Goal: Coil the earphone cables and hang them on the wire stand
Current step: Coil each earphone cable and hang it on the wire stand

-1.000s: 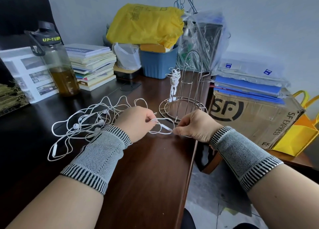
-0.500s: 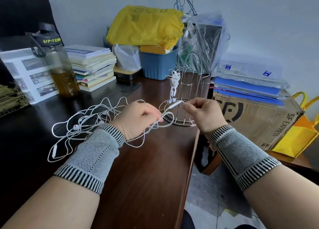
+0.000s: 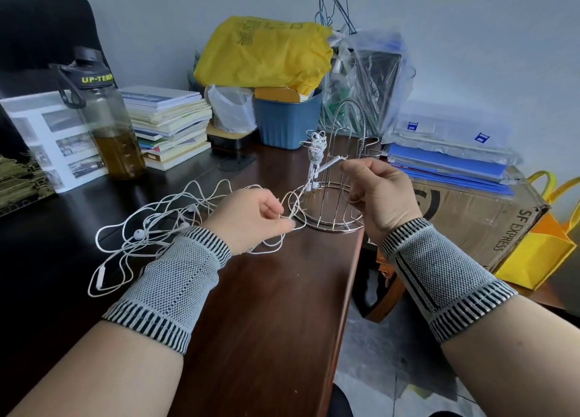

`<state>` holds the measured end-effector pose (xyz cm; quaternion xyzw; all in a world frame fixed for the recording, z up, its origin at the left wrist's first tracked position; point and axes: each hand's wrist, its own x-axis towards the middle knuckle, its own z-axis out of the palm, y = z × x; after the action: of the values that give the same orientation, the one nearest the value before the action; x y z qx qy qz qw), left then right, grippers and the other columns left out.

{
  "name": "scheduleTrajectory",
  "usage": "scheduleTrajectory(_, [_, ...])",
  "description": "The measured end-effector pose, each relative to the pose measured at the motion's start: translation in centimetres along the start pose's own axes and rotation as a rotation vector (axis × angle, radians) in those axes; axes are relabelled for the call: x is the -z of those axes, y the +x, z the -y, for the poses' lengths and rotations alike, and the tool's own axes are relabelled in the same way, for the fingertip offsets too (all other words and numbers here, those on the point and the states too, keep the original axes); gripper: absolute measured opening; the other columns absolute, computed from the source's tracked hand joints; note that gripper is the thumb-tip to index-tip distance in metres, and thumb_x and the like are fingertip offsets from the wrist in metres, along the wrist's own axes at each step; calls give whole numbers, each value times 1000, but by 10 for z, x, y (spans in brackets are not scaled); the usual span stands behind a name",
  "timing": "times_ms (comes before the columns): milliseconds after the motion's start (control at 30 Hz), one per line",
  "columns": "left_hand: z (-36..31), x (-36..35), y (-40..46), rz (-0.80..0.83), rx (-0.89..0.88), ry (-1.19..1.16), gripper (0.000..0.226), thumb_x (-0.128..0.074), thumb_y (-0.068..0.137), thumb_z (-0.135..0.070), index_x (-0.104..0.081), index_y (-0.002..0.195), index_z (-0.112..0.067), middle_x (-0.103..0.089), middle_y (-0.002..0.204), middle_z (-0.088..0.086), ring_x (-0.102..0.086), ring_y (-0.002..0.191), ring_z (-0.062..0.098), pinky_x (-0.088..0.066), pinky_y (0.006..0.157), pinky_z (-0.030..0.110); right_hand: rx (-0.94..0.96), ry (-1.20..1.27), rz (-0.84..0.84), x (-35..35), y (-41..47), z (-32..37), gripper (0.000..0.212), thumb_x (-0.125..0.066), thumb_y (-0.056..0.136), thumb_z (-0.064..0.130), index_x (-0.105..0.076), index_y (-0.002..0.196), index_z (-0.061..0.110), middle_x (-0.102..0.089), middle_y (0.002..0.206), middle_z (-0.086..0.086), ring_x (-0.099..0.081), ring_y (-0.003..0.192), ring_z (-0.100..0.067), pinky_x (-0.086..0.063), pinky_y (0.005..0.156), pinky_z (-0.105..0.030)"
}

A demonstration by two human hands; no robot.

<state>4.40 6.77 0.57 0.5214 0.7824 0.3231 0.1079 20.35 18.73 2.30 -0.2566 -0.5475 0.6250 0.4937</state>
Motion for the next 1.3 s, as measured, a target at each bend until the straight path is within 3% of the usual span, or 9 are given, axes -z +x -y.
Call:
scheduleTrajectory(133, [2, -1, 0, -32, 4, 62, 18, -66, 87, -27, -67, 69, -26, -71, 69, -10, -65, 70, 3, -51, 70, 23, -32, 45, -30, 6, 2, -2, 23, -65, 82, 1, -61, 61, 11, -47, 48, 0, -42, 45, -11, -35, 46, -19])
scheduleTrajectory(267, [-5, 5, 3, -129, 82, -316, 25, -62, 92, -23, -67, 69, -16, -70, 61, -4, -67, 61, 5, -49, 59, 20, -113, 5, -42, 12, 2, -5, 23, -58, 84, 2, -56, 64, 12, -52, 49, 1, -52, 50, -15, -41, 53, -24])
scheduleTrajectory(467, [-8, 12, 3, -155, 184, -823, 10, -66, 90, -13, -70, 85, -5, -51, 58, -2, -55, 56, 10, -42, 52, 21, -166, 61, -118, 14, 7, -11, 26, -55, 82, 0, -47, 62, 14, -30, 45, 4, -20, 40, -11, -17, 47, -24])
scheduleTrajectory(667, [-8, 13, 2, -97, 194, -871, 10, -65, 91, -18, -69, 83, -14, -58, 66, -4, -57, 69, 9, -50, 72, 30, -188, -149, 19, 10, 3, -11, 12, -65, 83, 8, -61, 72, 7, -37, 43, 1, -27, 36, -12, -25, 41, -19])
scheduleTrajectory(800, [-13, 16, -1, -47, 148, -922, 11, -61, 94, -17, -70, 88, -14, -56, 66, -3, -57, 70, 11, -54, 67, 31, -214, -166, 85, 5, 1, -9, 8, -65, 85, 8, -67, 91, 2, -63, 70, -11, -45, 42, -12, -40, 50, -24])
scheduleTrajectory(933, [-17, 20, -3, -3, 82, -919, 13, -57, 95, -17, -70, 94, -14, -56, 65, -5, -58, 68, 8, -56, 65, 29, -193, -334, 173, 0, 2, -14, 20, -69, 81, 3, -67, 101, 4, -61, 72, -10, -46, 39, -9, -42, 46, -22])
scheduleTrajectory(1033, [-18, 20, -3, -6, 53, -909, 13, -58, 94, -17, -71, 93, -15, -57, 67, -4, -58, 71, 9, -56, 73, 32, -148, -576, 285, 0, 1, -13, 11, -71, 82, 11, -72, 92, 8, -57, 50, 10, -42, 34, -1, -33, 38, -14])
scheduleTrajectory(1133, [-13, 19, -1, -51, 68, -827, 13, -61, 93, -20, -73, 89, -21, -62, 73, -6, -60, 81, 8, -54, 85, 36, -116, -676, 288, 1, 0, -15, 12, -70, 85, 18, -72, 78, 9, -44, 33, 13, -39, 30, -2, -30, 36, -12])
scheduleTrajectory(1300, [-6, 16, 0, -73, 93, -789, 13, -63, 92, -22, -74, 87, -24, -68, 79, -8, -64, 88, 5, -52, 89, 34, -203, -543, 280, 0, 1, -18, 16, -67, 87, 13, -64, 74, 4, -58, 54, -7, -38, 33, -12, -33, 37, -18])
